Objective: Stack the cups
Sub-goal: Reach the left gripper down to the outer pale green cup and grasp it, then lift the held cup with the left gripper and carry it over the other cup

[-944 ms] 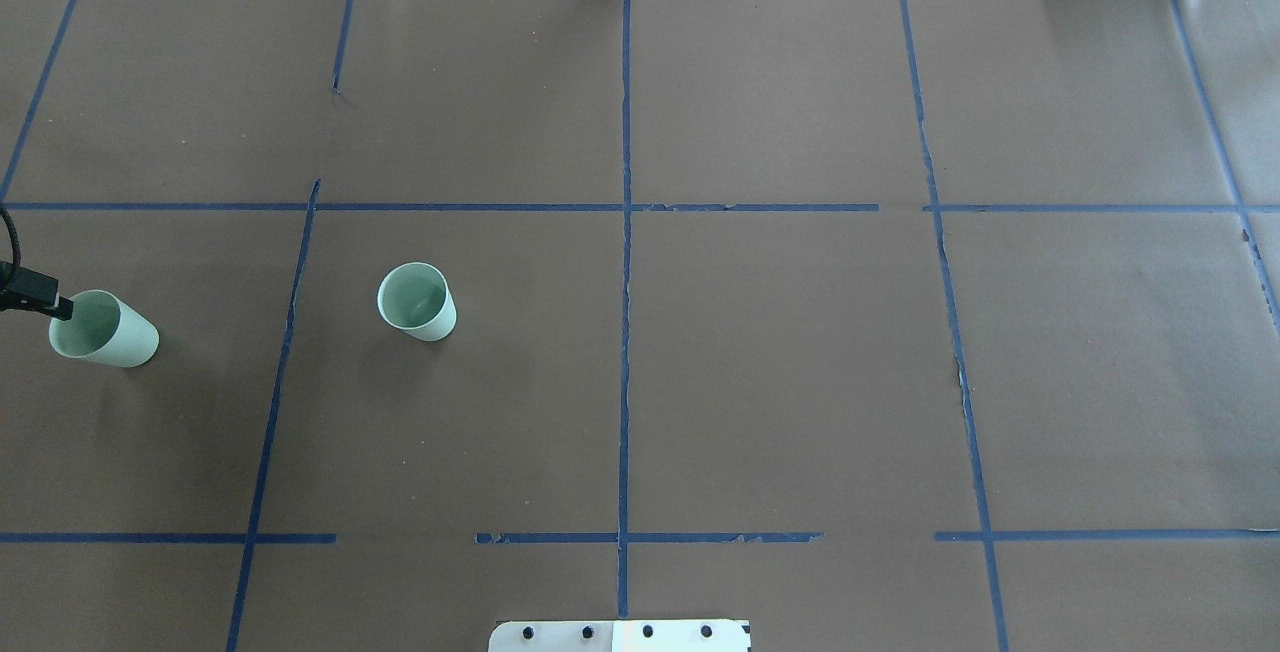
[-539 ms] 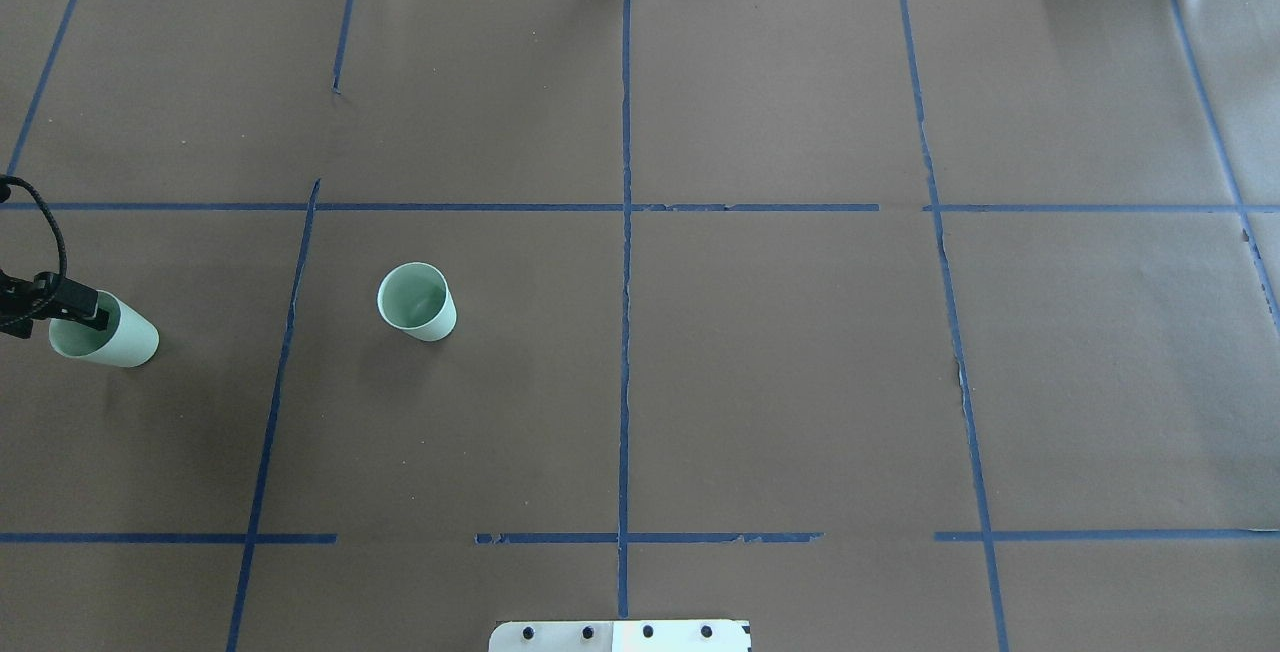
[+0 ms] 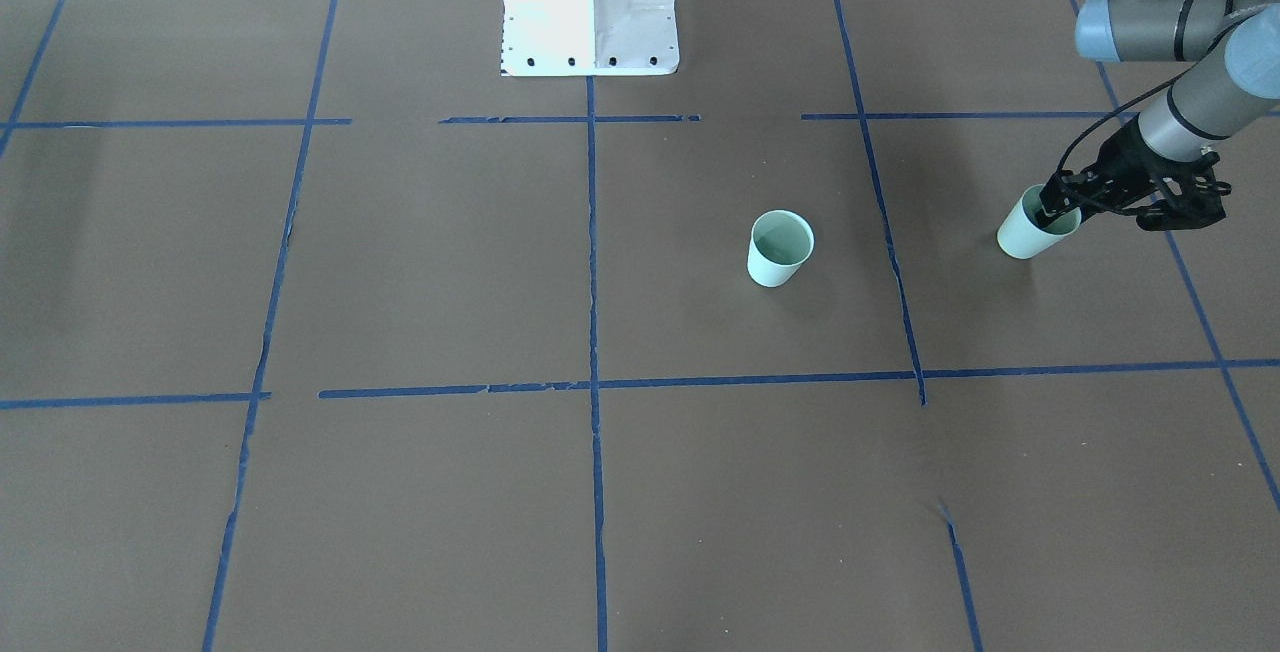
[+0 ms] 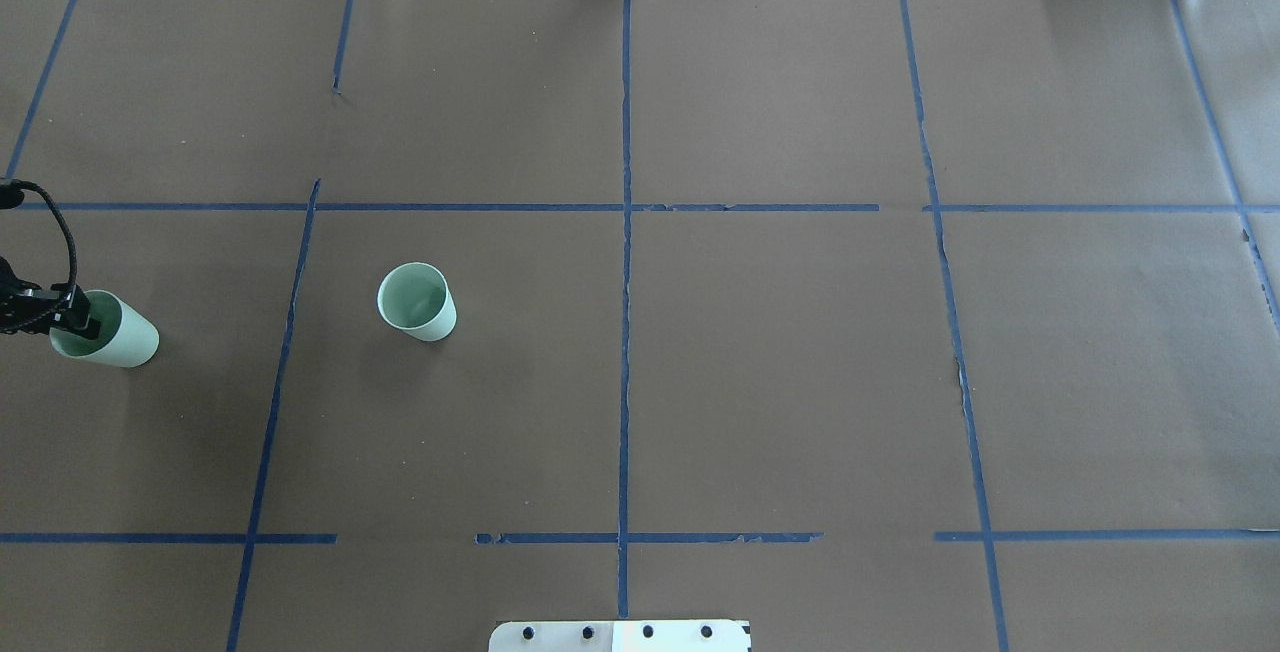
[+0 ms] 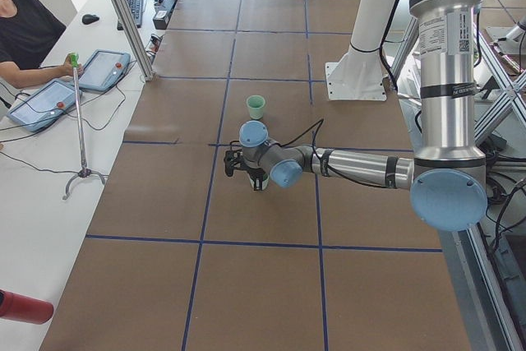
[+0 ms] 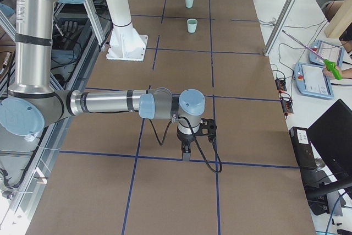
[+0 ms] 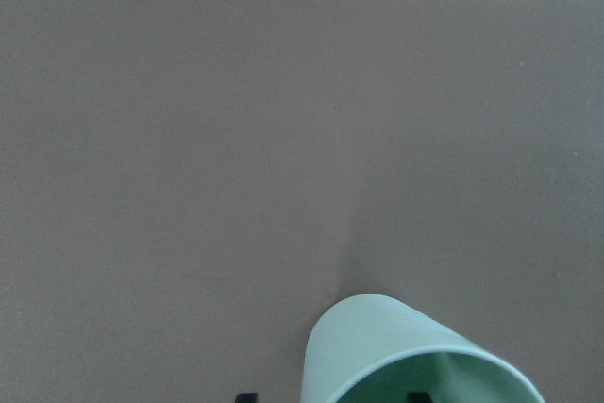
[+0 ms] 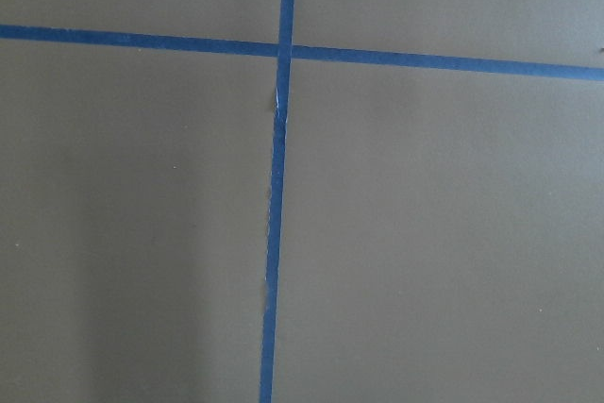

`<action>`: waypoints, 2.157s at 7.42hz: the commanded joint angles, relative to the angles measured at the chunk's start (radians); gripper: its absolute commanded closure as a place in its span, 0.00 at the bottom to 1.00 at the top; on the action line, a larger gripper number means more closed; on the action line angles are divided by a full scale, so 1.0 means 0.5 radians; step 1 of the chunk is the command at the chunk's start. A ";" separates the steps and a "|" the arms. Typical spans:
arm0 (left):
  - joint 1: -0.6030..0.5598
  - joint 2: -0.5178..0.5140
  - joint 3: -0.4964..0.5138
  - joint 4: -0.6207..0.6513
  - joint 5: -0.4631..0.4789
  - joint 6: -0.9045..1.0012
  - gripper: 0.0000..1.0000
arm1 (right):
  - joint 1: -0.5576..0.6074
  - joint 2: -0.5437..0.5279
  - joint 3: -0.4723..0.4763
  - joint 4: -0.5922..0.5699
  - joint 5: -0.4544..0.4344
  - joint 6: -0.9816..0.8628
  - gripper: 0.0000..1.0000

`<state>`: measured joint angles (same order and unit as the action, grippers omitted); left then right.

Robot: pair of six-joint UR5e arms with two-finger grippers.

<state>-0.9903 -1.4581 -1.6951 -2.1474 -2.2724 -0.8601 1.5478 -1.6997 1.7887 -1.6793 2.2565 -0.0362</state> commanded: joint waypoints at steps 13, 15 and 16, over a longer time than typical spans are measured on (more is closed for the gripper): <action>0.224 -1.050 -0.630 1.587 -0.008 -0.586 1.00 | 0.000 0.000 0.000 -0.001 0.000 -0.001 0.00; 0.281 -1.054 -0.482 1.290 -0.002 -0.764 1.00 | 0.000 0.000 0.003 0.002 0.000 -0.001 0.00; 0.302 -1.057 -0.457 1.282 -0.002 -0.771 1.00 | 0.000 0.000 0.000 -0.001 0.000 -0.001 0.00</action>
<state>-0.8564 -1.9833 -1.9517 -1.4679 -2.2746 -1.2204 1.5478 -1.6996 1.7890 -1.6790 2.2565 -0.0368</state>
